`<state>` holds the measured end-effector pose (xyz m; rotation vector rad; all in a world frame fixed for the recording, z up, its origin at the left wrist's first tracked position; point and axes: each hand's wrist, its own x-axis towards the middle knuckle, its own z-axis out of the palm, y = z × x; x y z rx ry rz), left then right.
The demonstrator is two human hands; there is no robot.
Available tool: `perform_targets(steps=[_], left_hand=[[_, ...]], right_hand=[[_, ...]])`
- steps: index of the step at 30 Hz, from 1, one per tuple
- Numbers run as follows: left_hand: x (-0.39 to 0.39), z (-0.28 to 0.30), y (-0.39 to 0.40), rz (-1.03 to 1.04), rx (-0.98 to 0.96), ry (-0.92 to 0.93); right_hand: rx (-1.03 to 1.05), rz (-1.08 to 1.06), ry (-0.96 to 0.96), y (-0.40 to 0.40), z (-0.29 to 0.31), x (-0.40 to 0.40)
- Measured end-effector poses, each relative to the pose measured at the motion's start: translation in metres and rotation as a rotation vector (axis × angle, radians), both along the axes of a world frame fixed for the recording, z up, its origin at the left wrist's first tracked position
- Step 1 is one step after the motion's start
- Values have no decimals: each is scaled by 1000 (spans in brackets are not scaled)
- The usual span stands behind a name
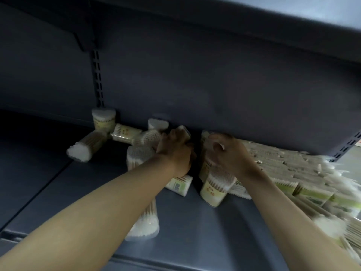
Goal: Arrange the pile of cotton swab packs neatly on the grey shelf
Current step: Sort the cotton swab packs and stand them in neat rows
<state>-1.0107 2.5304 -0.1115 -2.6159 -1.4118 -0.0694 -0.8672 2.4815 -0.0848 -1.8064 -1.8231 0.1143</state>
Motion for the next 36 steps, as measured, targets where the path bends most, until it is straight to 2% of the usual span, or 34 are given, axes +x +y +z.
perform_targets(steps=[5, 13, 36], left_hand=[[-2, 2, 6, 48, -157, 22], [1, 3, 11, 32, -177, 15], [-36, -8, -2, -19, -69, -77]], right_hand=[[-27, -15, 4, 3, -1, 0], [-1, -22, -26, 6, -6, 5], [-23, -43, -43, 1, -3, -8]])
